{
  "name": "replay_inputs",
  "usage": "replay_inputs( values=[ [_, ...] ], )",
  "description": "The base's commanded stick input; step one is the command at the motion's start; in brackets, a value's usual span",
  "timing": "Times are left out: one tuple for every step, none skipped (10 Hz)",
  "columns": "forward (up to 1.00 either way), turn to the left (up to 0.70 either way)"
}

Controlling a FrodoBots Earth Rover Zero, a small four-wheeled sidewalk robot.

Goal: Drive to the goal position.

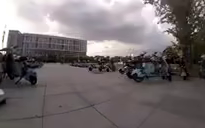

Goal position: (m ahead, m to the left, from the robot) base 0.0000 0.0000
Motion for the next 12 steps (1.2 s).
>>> replay_inputs(
  values=[
    [0.45, 0.0],
    [0.45, 0.0],
    [0.45, 0.0],
    [0.45, 0.0],
    [0.45, 0.0],
    [0.45, 0.0],
    [0.45, 0.0],
    [0.45, 0.0],
    [0.45, 0.0],
    [0.45, 0.0],
    [0.21, 0.24],
    [0.0, 0.45]
  ],
)
